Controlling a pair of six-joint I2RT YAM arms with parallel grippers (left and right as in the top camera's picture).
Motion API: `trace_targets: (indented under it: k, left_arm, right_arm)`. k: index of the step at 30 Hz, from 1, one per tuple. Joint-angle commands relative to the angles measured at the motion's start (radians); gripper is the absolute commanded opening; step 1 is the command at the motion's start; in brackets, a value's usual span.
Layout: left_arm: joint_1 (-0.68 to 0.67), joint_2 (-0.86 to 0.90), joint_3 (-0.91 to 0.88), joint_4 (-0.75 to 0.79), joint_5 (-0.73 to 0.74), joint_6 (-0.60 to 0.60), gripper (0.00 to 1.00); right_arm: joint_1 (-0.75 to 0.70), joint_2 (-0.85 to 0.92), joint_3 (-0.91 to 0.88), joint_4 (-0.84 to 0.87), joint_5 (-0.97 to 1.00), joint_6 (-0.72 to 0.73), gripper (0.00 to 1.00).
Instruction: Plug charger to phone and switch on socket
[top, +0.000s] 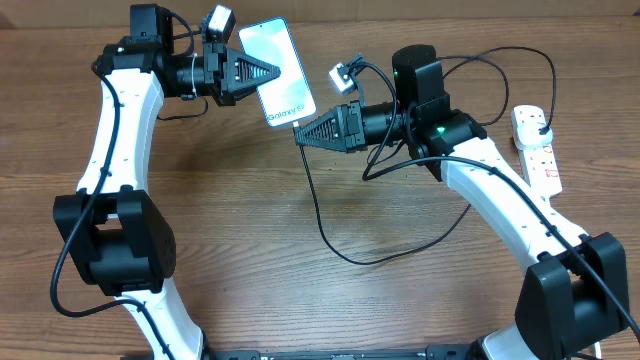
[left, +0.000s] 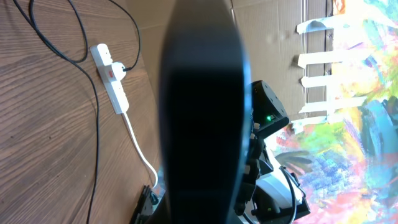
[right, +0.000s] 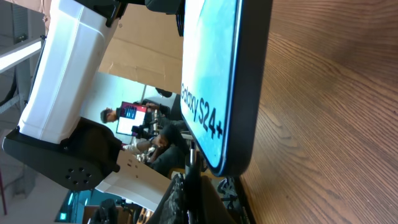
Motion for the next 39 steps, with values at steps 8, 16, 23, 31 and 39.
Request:
trace_targets:
  k: [8,16,23,31,39]
  left_arm:
    - [-0.018,-0.013,0.011,0.004,0.034,-0.022,0.04]
    - [-0.018,-0.013,0.011,0.009,0.034,-0.013,0.04]
    - [-0.018,-0.013,0.011,0.013,0.034,0.006,0.04]
    - [-0.018,-0.013,0.011,0.031,0.034,0.003,0.04]
    - [-0.018,-0.013,0.011,0.031,0.034,-0.006,0.04]
  right_arm:
    - [-0.002,0.004,0.019,0.0,0.01,0.003,0.04]
    - [-0.002,0.004,0.019,-0.012,0.052,0.026,0.04]
    - [-0.002,0.004,0.019,-0.01,0.051,0.025,0.04]
    - [-0.002,0.004,0.019,0.029,-0.01,0.029,0.04]
    - [-0.003,0.004,0.019,0.01,0.001,0.029,0.04]
